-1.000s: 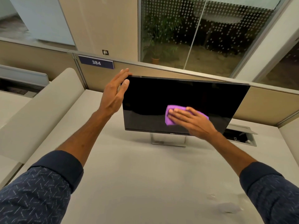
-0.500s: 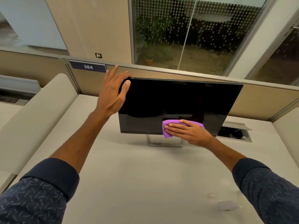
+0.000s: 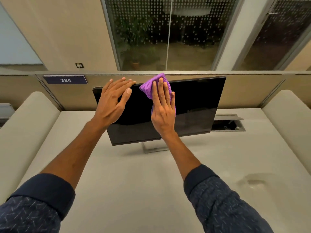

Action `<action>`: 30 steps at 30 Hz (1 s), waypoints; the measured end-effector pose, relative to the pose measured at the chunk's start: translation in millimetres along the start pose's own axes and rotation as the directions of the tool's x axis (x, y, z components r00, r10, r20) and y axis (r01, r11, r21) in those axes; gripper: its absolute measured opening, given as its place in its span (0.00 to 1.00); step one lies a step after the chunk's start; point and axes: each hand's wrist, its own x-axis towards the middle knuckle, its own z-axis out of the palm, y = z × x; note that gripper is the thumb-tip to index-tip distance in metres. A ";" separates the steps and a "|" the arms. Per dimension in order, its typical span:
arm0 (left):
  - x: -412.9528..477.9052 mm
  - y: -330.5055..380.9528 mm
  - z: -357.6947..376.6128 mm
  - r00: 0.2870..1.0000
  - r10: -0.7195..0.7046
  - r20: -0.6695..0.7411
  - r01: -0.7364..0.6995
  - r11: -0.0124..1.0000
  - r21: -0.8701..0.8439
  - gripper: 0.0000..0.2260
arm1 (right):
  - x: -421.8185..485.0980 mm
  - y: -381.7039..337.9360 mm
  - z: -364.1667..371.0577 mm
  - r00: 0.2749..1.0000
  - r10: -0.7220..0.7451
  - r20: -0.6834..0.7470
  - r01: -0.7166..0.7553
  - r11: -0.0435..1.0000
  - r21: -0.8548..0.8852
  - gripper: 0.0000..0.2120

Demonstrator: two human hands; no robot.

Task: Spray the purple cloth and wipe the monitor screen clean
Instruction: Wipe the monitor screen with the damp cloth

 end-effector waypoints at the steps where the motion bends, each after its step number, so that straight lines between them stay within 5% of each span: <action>1: -0.2 -0.3 -0.1 1.000 -0.001 -0.002 0.001 1.000 -0.008 0.23 | -7.2 -7.4 7.6 0.996 0.090 -0.027 -0.090 0.996 0.025 0.29; 6: -1.9 -3.8 -1.8 1.000 0.022 0.010 -0.021 0.998 -0.057 0.23 | -63.7 -33.2 44.8 0.812 0.578 -0.086 -0.519 0.781 0.347 0.28; 11: -2.6 -4.2 -1.4 1.000 0.028 0.004 -0.028 0.997 -0.066 0.23 | -97.0 -52.6 60.1 0.333 0.942 0.050 -0.714 0.218 0.666 0.30; 13: -4.0 -4.2 -0.4 0.999 0.037 0.001 -0.036 0.997 -0.066 0.23 | -89.2 -54.6 59.9 0.229 0.969 0.093 -0.726 0.106 0.680 0.30; 15: -3.9 -5.0 -0.7 0.999 0.034 0.002 -0.034 0.997 -0.074 0.23 | -66.0 -59.1 51.4 0.268 0.961 0.062 -0.700 0.150 0.698 0.30; 20: -1.3 -7.5 -0.7 0.999 0.037 0.007 -0.036 0.996 -0.079 0.23 | 21.1 -53.8 25.9 0.558 0.810 -0.180 -0.603 0.545 0.583 0.28; 24: -1.9 -9.3 1.1 0.999 0.035 0.000 -0.035 0.995 -0.096 0.23 | 20.6 -37.7 29.9 0.615 0.746 -0.254 -0.585 0.648 0.487 0.27; 26: -2.4 -9.8 1.3 0.999 0.036 0.000 -0.035 0.994 -0.105 0.23 | -10.0 -30.6 39.4 0.545 0.809 -0.219 -0.613 0.563 0.554 0.28; 30: -3.7 -8.6 1.2 0.999 0.032 -0.003 -0.033 0.994 -0.104 0.24 | -83.0 -8.6 61.1 0.257 0.965 -0.056 -0.692 0.224 0.686 0.30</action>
